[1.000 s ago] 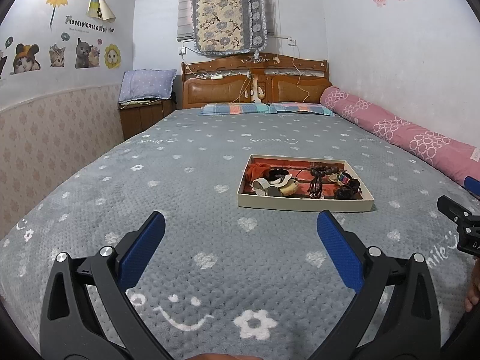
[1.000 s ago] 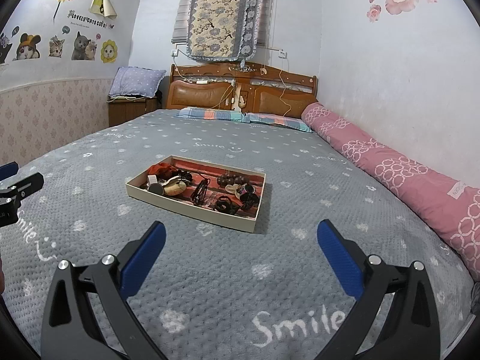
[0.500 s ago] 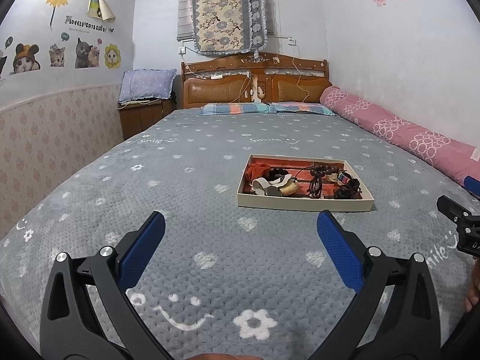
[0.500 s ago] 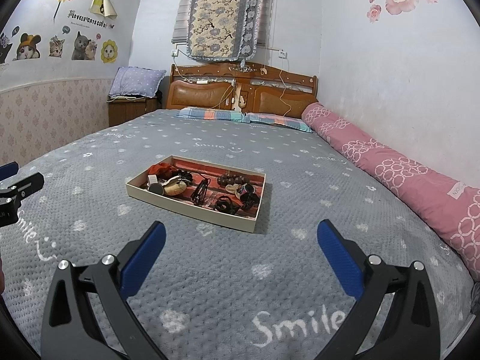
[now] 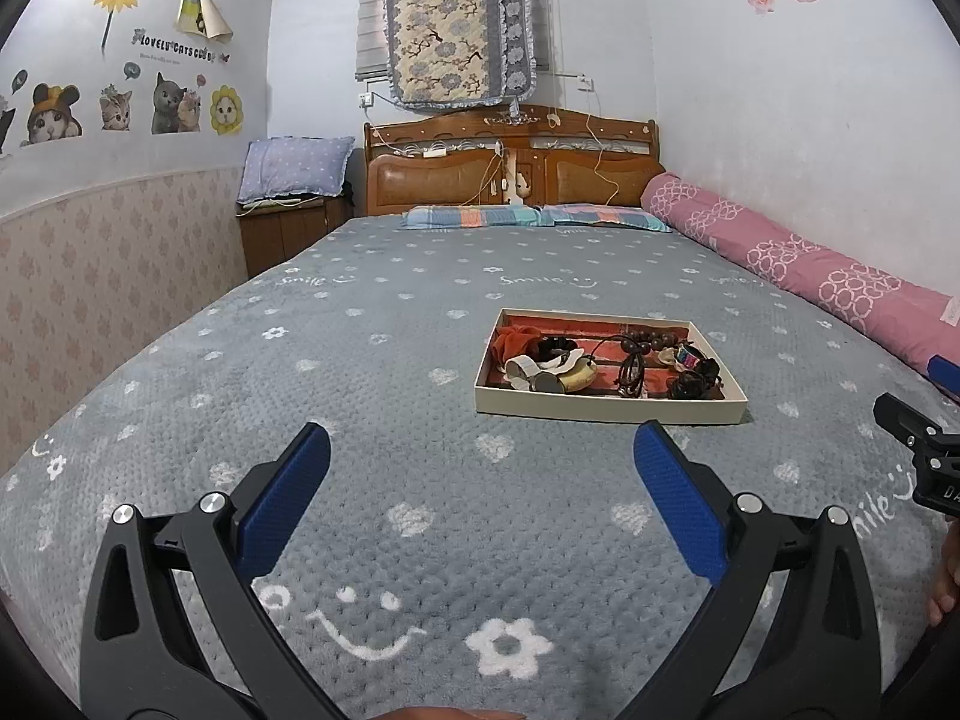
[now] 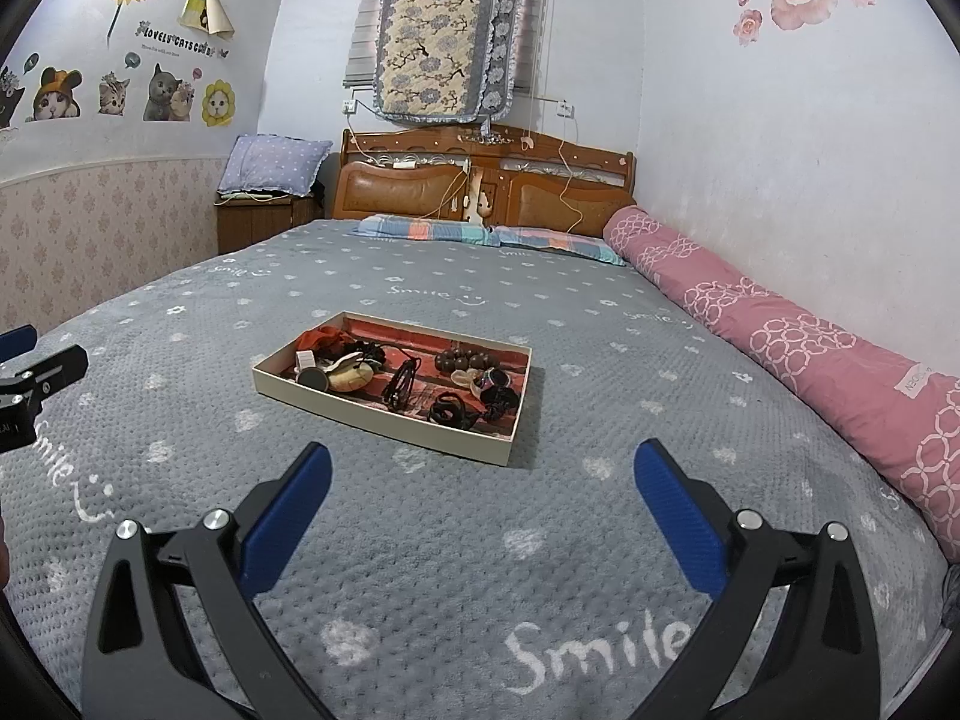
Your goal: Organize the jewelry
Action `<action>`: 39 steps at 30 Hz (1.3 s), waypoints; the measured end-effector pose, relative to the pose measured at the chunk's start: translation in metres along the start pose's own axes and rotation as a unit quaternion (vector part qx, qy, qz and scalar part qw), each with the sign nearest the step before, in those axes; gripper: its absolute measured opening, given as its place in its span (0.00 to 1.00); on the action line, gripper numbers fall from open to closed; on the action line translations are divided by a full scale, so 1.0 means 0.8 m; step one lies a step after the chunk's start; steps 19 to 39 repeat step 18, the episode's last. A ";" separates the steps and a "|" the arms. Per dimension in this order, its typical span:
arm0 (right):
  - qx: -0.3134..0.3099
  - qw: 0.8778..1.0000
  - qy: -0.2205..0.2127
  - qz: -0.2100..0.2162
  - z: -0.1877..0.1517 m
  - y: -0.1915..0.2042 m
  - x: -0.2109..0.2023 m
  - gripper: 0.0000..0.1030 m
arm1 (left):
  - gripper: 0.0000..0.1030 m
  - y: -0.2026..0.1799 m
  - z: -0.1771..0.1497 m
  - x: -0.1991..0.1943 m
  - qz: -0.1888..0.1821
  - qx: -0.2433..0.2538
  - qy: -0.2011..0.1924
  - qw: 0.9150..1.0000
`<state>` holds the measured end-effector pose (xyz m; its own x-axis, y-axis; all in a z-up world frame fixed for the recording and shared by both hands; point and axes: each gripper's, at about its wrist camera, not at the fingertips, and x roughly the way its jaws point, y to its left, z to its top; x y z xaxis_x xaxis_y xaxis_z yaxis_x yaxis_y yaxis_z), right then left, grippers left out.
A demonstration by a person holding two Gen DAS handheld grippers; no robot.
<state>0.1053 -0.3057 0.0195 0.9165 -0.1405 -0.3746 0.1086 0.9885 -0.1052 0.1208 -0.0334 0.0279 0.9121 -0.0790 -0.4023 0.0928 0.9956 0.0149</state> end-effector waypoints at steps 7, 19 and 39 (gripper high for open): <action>0.000 1.000 0.000 0.000 0.000 0.000 0.000 0.96 | 0.95 0.002 0.000 -0.001 -0.004 -0.004 0.002 1.000; 0.001 1.000 0.001 0.000 0.000 0.000 0.000 0.96 | 0.95 0.006 0.001 0.002 -0.002 -0.010 0.010 1.000; 0.001 1.000 0.001 0.000 0.000 0.000 0.000 0.96 | 0.95 0.006 0.001 0.002 -0.002 -0.010 0.010 1.000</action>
